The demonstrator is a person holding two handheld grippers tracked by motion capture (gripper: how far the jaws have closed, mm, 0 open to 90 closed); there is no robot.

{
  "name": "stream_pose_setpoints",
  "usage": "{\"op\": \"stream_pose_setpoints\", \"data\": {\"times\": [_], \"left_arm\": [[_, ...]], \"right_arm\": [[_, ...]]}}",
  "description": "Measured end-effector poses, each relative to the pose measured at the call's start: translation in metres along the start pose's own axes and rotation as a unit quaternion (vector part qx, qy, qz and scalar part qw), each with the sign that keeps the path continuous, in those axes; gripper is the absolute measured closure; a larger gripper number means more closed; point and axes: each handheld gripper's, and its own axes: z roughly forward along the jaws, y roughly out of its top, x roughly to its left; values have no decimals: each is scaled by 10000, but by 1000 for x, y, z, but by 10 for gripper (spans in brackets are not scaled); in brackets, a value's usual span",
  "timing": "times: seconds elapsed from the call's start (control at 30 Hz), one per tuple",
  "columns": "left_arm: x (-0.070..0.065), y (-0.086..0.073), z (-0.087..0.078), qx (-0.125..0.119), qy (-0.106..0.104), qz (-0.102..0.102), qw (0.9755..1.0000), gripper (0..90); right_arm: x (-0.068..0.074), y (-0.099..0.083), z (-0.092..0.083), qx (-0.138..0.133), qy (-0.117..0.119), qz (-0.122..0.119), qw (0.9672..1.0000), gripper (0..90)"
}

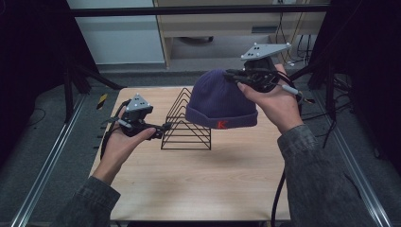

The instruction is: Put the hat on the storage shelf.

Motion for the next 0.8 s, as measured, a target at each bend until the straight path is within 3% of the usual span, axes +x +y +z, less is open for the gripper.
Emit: {"op": "stream_pose_setpoints", "data": {"times": [0.37,0.53,0.67,0.8], "left_arm": [[0,7,3,-135,-152,34,9998,93],[10,14,8,-111,-131,151,9997,93],[23,22,8,-222,-143,53,9996,95],[29,28,8,-254,-225,96,9994,84]], "right_arm": [[8,21,16,-123,68,-55,9999,844],[13,26,30,-235,170,-9,9996,844],[15,30,43,-357,244,67,9990,844],[15,34,53,-334,297,64,9990,844]]}}
